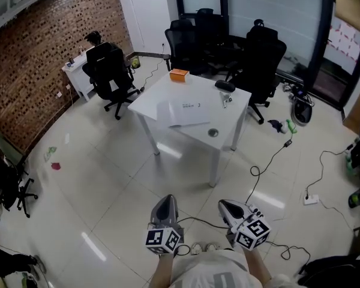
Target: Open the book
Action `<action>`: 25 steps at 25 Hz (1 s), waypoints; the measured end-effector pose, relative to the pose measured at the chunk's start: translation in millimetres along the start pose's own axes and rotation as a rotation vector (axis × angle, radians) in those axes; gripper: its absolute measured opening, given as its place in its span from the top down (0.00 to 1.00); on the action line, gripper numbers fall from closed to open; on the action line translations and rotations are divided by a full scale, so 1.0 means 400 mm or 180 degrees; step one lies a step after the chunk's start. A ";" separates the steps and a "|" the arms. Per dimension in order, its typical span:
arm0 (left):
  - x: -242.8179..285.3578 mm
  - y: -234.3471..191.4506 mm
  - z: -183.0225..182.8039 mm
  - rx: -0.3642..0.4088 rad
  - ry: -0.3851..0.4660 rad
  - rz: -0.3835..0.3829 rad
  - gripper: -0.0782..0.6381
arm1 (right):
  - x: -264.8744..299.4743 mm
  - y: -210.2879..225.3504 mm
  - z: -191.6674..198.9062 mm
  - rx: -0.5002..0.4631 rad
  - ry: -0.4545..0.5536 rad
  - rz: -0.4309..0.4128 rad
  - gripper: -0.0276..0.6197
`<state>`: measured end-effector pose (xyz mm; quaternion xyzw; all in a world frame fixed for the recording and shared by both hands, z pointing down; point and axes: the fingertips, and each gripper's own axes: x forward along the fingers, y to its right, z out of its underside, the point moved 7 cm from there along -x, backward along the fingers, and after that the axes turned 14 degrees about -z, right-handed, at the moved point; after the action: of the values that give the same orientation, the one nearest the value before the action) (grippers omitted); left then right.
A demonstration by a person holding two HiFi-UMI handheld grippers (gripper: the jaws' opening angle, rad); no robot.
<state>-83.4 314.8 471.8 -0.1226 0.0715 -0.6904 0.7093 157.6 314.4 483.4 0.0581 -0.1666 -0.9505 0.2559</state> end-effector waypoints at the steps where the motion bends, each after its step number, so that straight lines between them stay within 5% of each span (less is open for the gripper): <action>1: 0.002 0.002 0.000 0.0011 0.0001 0.0005 0.87 | -0.002 0.002 0.001 0.0019 0.0004 0.0004 0.96; 13: 0.044 0.053 0.018 0.0013 -0.0005 0.0154 0.87 | -0.060 0.048 0.009 0.0228 0.0123 -0.0018 0.96; 25: 0.184 0.008 0.065 -0.0122 -0.0002 -0.0045 0.87 | 0.023 0.193 0.058 0.0373 -0.0186 -0.0173 0.96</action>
<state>-70.6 243.6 500.8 -0.1368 0.0837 -0.6939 0.7020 181.3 253.8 531.6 0.0497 -0.2278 -0.9470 0.2212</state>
